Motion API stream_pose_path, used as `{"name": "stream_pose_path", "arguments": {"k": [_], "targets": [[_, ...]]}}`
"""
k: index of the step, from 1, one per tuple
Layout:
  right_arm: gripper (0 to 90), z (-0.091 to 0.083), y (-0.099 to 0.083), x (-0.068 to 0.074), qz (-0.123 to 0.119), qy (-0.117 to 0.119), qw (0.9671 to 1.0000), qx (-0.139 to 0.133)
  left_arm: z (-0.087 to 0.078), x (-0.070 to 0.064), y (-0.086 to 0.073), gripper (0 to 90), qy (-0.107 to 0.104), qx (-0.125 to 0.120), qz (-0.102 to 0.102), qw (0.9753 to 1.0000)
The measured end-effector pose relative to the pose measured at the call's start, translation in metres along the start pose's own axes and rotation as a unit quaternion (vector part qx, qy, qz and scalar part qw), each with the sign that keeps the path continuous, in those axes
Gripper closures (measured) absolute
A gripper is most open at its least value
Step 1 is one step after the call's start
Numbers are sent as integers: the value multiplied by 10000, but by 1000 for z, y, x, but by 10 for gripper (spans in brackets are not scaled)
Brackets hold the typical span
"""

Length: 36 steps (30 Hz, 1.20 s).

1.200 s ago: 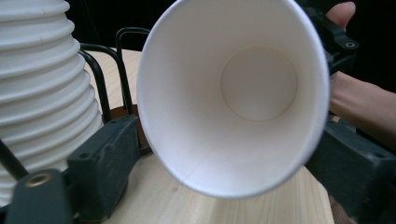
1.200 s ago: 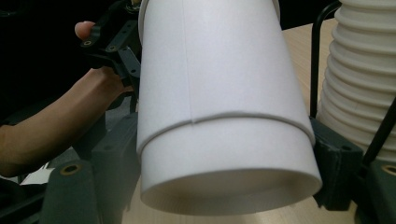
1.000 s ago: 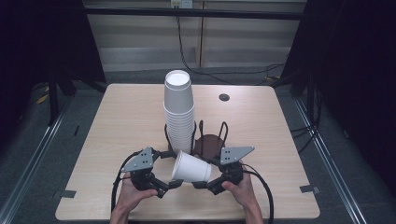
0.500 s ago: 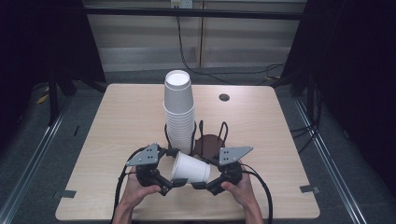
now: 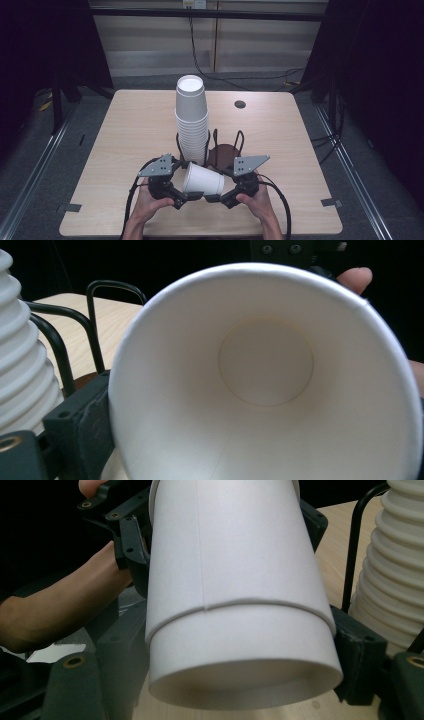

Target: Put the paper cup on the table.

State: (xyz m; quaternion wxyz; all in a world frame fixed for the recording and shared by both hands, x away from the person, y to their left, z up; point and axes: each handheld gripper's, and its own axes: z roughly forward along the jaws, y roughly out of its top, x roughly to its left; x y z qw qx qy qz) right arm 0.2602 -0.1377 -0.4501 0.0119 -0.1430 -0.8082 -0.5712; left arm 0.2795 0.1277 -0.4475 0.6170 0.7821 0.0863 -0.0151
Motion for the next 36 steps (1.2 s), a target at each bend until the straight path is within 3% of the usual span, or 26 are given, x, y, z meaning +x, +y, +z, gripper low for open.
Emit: {"name": "stream_pose_path", "arguments": {"k": [7,18,23,27,32,36], "targets": [[211,0,-4,-2,9,0,10000,-71,-2,0,1,90,-72,5,-15,10000],[144,-1,-8,1,-41,-95,9998,-186,-5,-5,2,109,0,45,-12,10000],[134,-9,-10,2,-8,-472,9982,-378,-9,-4,2,109,212,123,7,9997],[134,-12,-12,2,15,-582,9974,-427,-10,-4,2,109,291,235,32,9993],[134,-18,-18,4,45,-809,9948,-609,-12,-1,-7,108,442,306,-102,9985],[134,-19,-22,5,13,-843,9950,-530,-16,0,-7,108,494,341,-137,9981]]}}
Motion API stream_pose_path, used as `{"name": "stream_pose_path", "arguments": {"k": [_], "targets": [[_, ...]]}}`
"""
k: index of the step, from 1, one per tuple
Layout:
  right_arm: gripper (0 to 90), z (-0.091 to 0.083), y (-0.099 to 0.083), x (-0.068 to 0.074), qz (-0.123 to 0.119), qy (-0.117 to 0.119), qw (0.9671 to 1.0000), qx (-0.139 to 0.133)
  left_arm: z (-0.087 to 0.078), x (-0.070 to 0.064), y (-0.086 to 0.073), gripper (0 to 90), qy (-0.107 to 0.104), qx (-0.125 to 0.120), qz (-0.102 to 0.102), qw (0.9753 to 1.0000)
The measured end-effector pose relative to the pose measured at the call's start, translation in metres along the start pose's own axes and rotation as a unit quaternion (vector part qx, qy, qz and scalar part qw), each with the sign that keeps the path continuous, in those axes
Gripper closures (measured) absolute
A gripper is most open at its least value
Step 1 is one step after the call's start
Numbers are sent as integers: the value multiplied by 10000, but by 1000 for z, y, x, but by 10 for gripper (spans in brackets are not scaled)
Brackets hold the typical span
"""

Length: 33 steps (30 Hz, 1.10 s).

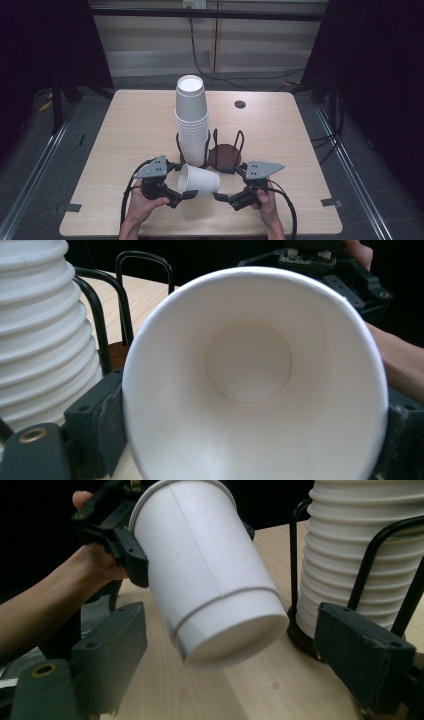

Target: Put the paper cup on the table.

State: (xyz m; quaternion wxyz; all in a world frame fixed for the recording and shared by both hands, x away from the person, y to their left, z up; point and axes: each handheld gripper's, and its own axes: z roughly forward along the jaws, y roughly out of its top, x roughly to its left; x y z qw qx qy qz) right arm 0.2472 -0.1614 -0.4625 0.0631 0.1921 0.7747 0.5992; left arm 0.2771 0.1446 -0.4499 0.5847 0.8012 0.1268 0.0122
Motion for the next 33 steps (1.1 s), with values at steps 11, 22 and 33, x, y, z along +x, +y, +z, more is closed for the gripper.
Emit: {"name": "stream_pose_path", "arguments": {"k": [11,22,33], "targets": [[133,-6,-8,4,-160,-1267,9917,-142,-11,2,0,107,257,266,23,9993],[134,-18,-20,3,-9,-2052,9780,-373,-25,8,-2,107,409,469,-37,9981],[133,-31,-36,0,30,-2554,9637,-775,-34,16,-5,107,664,770,-195,9946]]}}
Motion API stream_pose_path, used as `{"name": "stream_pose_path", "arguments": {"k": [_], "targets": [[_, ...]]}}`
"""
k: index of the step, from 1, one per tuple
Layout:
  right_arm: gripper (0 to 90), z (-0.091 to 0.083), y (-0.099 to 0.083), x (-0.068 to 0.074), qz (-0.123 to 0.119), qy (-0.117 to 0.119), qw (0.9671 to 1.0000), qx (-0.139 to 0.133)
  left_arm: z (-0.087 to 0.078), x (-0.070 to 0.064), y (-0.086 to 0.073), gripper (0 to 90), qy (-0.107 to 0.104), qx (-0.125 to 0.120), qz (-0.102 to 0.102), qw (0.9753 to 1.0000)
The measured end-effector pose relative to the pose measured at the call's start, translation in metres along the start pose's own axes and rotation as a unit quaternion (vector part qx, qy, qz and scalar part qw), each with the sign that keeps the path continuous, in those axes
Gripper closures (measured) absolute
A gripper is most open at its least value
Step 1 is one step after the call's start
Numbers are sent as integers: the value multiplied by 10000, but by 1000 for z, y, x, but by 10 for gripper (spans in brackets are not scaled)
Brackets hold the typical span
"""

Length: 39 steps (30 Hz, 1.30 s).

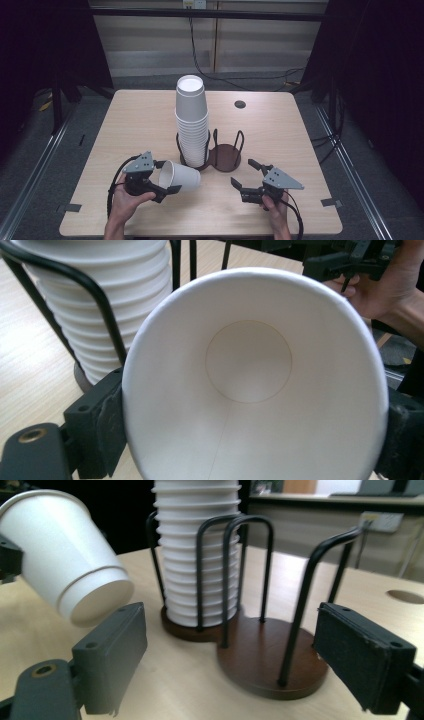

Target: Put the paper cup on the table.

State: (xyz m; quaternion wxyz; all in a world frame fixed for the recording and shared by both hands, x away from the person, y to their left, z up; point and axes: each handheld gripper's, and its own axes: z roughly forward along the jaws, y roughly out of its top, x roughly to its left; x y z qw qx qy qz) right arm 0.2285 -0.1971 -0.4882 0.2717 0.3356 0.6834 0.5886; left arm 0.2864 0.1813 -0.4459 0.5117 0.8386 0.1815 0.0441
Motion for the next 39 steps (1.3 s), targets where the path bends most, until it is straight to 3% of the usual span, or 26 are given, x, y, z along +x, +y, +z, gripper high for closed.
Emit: {"name": "stream_pose_path", "arguments": {"k": [1,4,7,9,12,17,21,24,29,30,31,33,37,39], "targets": [[132,0,-4,-1,-47,-172,9997,-140,-1,2,0,107,7,55,38,10000],[132,-1,-9,-3,-24,-339,9992,-227,-5,5,-1,107,136,245,-28,9996],[132,-1,-13,-3,16,-396,9988,-295,-7,9,-3,106,315,418,-36,9986],[133,-1,-15,-3,-11,-395,9988,-305,-8,11,-4,106,340,482,-62,9982],[135,1,-21,-2,-24,-579,9974,-421,-10,15,-6,106,386,515,-131,9978],[133,1,-21,-3,-10,-535,9975,-465,-14,19,-4,105,437,613,-175,9970],[131,-5,-24,-7,96,-451,9961,-756,-22,24,-4,102,495,684,-307,9960],[137,-5,-24,-6,64,-494,9958,-770,-25,27,-3,102,621,775,-353,9944],[135,-5,-25,-6,52,-499,9957,-778,-34,34,2,103,677,739,-418,9941],[135,-5,-25,-6,49,-497,9957,-781,-39,37,2,103,831,776,-475,9924],[134,-5,-25,-6,49,-498,9957,-781,-39,37,2,103,831,776,-475,9924],[133,-5,-25,-6,47,-488,9957,-782,-44,43,3,103,1007,909,-529,9893],[132,-5,-25,-6,43,-468,9958,-783,-50,47,5,103,1018,841,-548,9897],[132,-5,-25,-6,43,-468,9958,-783,-51,50,8,103,1086,900,-557,9884]]}}
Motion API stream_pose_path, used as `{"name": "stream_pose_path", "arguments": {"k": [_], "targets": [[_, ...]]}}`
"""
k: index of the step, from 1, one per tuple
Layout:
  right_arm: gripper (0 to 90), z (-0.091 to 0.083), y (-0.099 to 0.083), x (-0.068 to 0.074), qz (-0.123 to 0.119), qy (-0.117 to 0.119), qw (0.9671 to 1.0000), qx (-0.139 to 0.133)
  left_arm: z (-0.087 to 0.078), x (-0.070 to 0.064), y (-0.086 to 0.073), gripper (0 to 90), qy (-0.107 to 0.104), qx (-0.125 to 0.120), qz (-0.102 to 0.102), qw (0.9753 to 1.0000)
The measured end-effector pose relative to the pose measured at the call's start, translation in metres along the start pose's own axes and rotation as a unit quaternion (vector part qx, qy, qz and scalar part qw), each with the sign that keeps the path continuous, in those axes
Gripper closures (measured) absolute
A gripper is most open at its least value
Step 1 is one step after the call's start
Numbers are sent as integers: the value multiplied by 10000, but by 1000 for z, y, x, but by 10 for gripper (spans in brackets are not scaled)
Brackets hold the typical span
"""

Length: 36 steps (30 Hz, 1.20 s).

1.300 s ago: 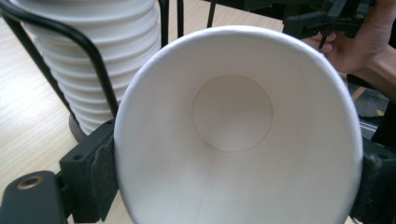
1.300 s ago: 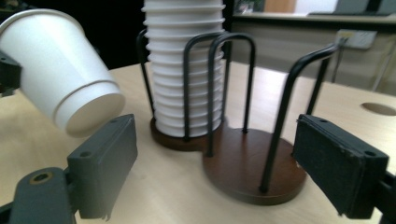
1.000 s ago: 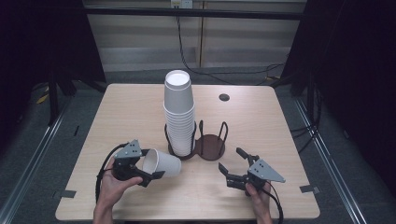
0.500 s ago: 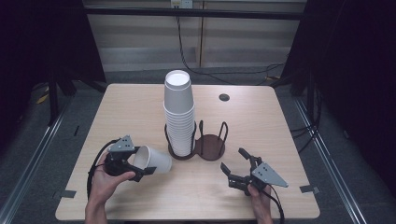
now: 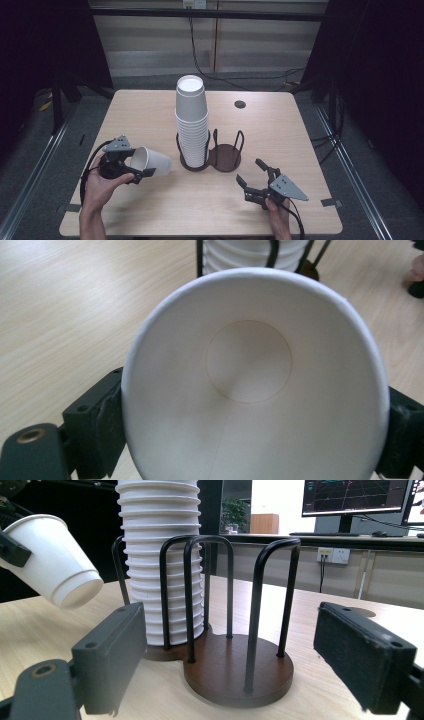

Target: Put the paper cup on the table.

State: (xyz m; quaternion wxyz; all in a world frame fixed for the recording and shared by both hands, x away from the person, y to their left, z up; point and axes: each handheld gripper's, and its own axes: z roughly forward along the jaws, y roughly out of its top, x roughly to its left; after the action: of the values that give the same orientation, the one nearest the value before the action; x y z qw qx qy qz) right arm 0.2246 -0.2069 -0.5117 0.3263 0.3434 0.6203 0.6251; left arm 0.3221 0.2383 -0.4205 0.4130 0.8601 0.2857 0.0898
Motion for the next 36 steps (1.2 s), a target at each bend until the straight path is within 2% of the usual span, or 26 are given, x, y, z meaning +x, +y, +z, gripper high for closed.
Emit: {"name": "stream_pose_path", "arguments": {"k": [2,6,9,13,19,22,25,26,28,30,31,34,36], "targets": [[133,0,0,0,-1,0,10000,0,0,3,3,103,80,92,-49,9999],[133,0,0,0,4,6,10000,3,3,9,8,103,104,184,-126,9997],[133,0,0,0,6,6,10000,4,4,13,14,103,51,230,-116,9997],[133,0,0,0,3,6,10000,3,4,18,28,103,145,374,-22,9992],[133,0,0,0,4,6,10000,2,5,26,38,102,102,499,57,9987],[133,0,0,0,2,5,10000,3,8,31,41,102,207,666,60,9975],[133,0,0,0,2,7,10000,2,13,37,45,101,194,870,29,9960],[133,0,0,0,2,5,10000,2,14,38,46,101,294,922,51,9953],[132,0,0,0,2,5,10000,2,16,37,51,100,329,1026,99,9941],[133,0,0,0,-1,5,10000,1,17,37,53,100,307,1071,109,9937],[132,0,0,0,-3,6,10000,-1,21,38,56,100,306,1221,171,9919],[133,0,0,0,-1,6,10000,-1,26,40,58,98,276,1289,139,9912],[132,0,0,0,-3,6,10000,-1,31,43,61,98,235,1451,201,9889]]}}
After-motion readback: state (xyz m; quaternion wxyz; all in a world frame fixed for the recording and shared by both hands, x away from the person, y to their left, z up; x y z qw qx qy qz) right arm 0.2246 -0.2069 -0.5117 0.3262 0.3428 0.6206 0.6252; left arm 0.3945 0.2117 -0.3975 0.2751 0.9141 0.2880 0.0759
